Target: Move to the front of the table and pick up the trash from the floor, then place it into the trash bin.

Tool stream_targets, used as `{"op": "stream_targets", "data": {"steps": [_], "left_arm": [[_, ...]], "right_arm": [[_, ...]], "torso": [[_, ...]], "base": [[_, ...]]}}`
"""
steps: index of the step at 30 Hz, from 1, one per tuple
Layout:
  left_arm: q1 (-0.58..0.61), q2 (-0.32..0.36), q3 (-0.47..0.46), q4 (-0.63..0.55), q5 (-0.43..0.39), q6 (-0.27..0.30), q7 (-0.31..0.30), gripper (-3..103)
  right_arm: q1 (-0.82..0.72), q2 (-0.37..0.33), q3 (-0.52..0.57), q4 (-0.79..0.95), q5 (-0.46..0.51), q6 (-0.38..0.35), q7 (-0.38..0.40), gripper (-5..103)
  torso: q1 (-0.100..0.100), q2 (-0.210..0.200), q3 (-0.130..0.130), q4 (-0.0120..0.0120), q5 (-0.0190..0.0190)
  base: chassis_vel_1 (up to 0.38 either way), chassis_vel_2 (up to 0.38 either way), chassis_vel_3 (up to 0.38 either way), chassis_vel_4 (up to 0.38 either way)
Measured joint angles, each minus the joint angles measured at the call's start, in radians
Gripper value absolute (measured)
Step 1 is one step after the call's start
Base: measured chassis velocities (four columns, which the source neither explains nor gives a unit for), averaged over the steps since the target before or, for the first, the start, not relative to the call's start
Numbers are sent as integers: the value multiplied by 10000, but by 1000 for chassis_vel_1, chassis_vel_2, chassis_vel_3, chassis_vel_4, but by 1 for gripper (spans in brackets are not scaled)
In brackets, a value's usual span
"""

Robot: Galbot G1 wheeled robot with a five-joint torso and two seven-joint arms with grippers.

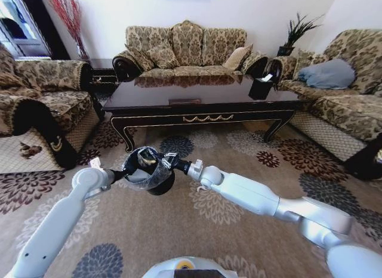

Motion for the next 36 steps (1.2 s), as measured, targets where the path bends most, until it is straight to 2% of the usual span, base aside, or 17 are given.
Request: {"op": "stream_targets", "data": {"steps": [2, 6, 7, 9, 10, 11, 12, 15, 18, 20, 22, 24, 36], "left_arm": [[-3, 17, -8, 12, -5, 0, 1, 0], [108, 120, -234, 9, -10, 0, 12, 0], [108, 120, -234, 9, -10, 0, 12, 0], [293, 209, -506, -98, -23, 1, 26, 0], [420, 274, -681, -160, -32, 1, 46, 0], [563, 342, -885, -216, -39, 1, 72, 0], [563, 342, -885, -216, -39, 1, 72, 0], [1107, 529, -1730, -439, -37, 1, 173, 0], [1331, 583, -2201, -576, -101, 1, 214, 0], [1396, 599, -2397, -632, -189, 1, 214, 0], [1464, 646, -2736, -742, -375, 1, 186, 0], [1495, 781, -2994, -873, -533, 1, 125, 0], [1414, 944, -3128, -1068, -590, 1, 174, 0]], "right_arm": [[15, -8, 0, 13, 18, -8, -30, 27], [-51, -70, 356, -140, 404, -348, -61, 48], [-51, -70, 356, -140, 404, -348, -61, 48], [-184, -114, 824, -327, 970, -886, 34, 60], [-229, -146, 1051, -445, 1199, -1194, 252, 60], [-257, -187, 1242, -567, 1353, -1472, 551, 65], [-257, -187, 1242, -567, 1353, -1472, 551, 65], [-289, -433, 1513, -908, 1516, -2487, 1530, 81], [-362, -584, 1498, -1099, 1457, -3036, 1771, 91], [-419, -645, 1426, -1187, 1437, -3308, 1854, 91], [-575, -713, 1183, -1359, 1466, -3916, 2045, 99], [-819, -663, 962, -1726, 1490, -4430, 2253, 100], [-1282, -119, -190, -4590, 1214, -4922, 2807, 100]], "torso": [[0, 0, 0, 0, 0], [0, -1, 0, 0, -1], [0, -1, 0, 0, -1], [0, 0, 0, 0, -1], [0, 0, 0, -1, -1], [0, 0, 0, -1, -1], [0, 0, 0, -1, -1], [0, 0, 0, 2, -1], [0, 0, 0, 2, -1], [0, 0, -1, 3, -1], [0, 0, 0, -2, -1], [0, 0, -1, 0, 1], [0, 0, -1, 1, 0]], "base": [[0, 0, 0, 0], [0, 0, 0, 0], [0, 0, 0, 0], [0, 0, 0, 0], [0, 0, 0, 0], [0, 0, 0, 0], [0, 0, 0, 0], [0, 0, 0, 0], [0, 0, 0, 0], [0, 0, 0, 0], [0, 0, 0, 0], [0, 0, 0, 0], [0, 0, 0, 0]]}}
